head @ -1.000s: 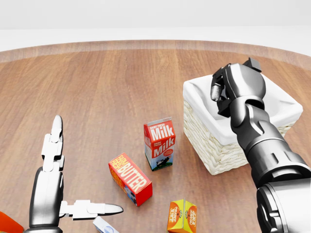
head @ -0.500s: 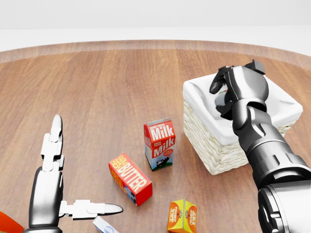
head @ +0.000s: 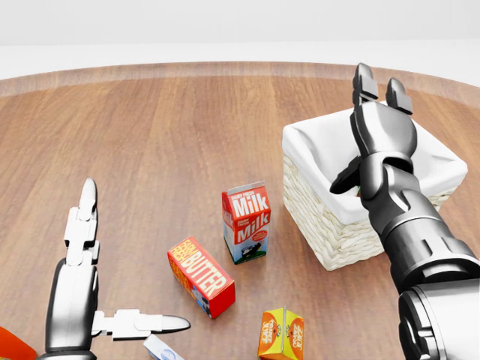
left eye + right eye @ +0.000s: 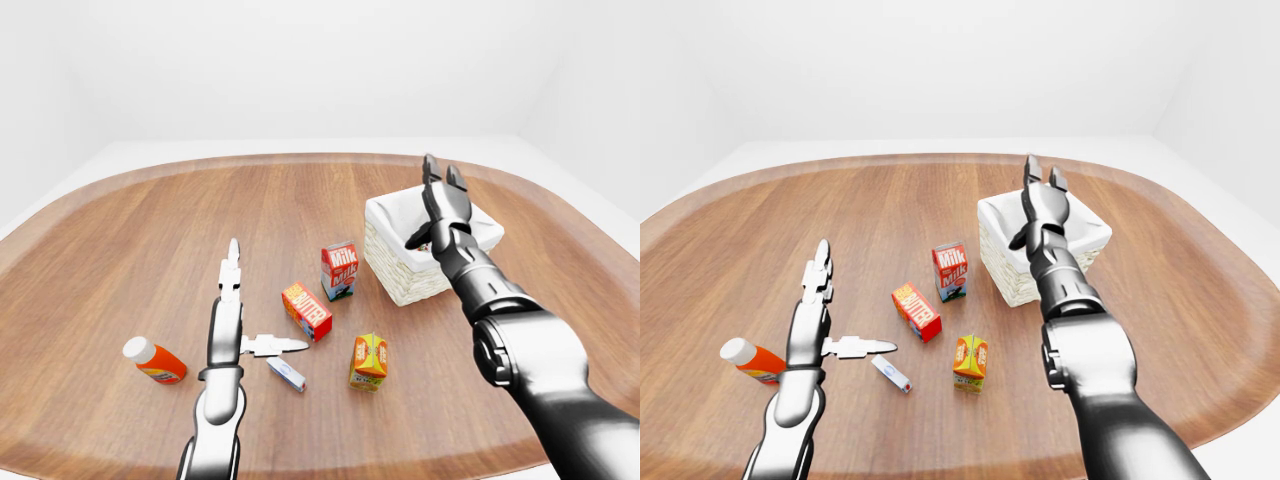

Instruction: Pick up the alphabet soup and the tomato sauce, and put them in the basket.

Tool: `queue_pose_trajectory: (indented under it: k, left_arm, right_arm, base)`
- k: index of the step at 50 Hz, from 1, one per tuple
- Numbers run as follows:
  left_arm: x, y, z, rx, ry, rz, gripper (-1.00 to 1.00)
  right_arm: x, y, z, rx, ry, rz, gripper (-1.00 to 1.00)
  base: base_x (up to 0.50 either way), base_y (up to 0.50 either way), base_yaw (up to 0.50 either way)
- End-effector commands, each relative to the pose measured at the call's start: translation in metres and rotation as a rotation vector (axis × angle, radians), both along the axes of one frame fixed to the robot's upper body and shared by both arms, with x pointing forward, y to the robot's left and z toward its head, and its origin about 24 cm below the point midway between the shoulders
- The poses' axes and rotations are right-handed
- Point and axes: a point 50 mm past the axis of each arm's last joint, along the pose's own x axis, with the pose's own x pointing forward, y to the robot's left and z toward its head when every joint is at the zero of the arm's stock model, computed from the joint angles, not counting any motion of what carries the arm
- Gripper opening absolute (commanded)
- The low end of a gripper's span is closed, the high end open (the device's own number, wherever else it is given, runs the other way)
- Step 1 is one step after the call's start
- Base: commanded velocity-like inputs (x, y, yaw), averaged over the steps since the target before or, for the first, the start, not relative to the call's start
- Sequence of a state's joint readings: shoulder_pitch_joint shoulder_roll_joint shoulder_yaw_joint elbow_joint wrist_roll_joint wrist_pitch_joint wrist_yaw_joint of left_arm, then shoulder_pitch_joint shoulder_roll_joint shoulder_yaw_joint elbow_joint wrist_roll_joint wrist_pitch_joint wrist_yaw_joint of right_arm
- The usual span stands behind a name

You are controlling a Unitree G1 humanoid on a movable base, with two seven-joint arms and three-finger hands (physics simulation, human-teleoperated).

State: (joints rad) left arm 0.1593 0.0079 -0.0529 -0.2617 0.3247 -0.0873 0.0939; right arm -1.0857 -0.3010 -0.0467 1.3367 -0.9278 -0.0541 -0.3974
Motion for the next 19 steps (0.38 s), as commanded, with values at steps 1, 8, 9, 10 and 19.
queue_pose_trajectory:
  k: [1, 8, 9, 10, 19]
  left_arm:
    - [-0.001, 0.001, 0.001, -0.014, -0.002, 0.004, 1.0]
    - [-0.001, 0.001, 0.001, -0.014, -0.002, 0.004, 1.0]
    - [-0.001, 0.001, 0.001, -0.014, -0.002, 0.004, 1.0]
    - [-0.001, 0.001, 0.001, -0.013, -0.002, 0.004, 1.0]
    - [-0.001, 0.001, 0.001, -0.014, -0.002, 0.004, 1.0]
  right_arm:
    - [-0.002, -0.002, -0.006, 0.002, 0.025, -0.01, 1.0]
    - [0.001, -0.002, 0.003, 0.01, 0.002, -0.002, 1.0]
    - [0.002, -0.002, 0.005, 0.015, -0.005, -0.001, 1.0]
    - [0.002, -0.002, 0.007, 0.017, -0.008, 0.0, 1.0]
    - [0.007, -0.003, 0.028, 0.036, -0.057, 0.004, 1.0]
  base:
    - [0.0, 0.0, 0.0]
    - [0.0, 0.0, 0.0]
    - [0.0, 0.0, 0.0]
    - [0.0, 0.0, 0.0]
    - [0.0, 0.0, 0.0]
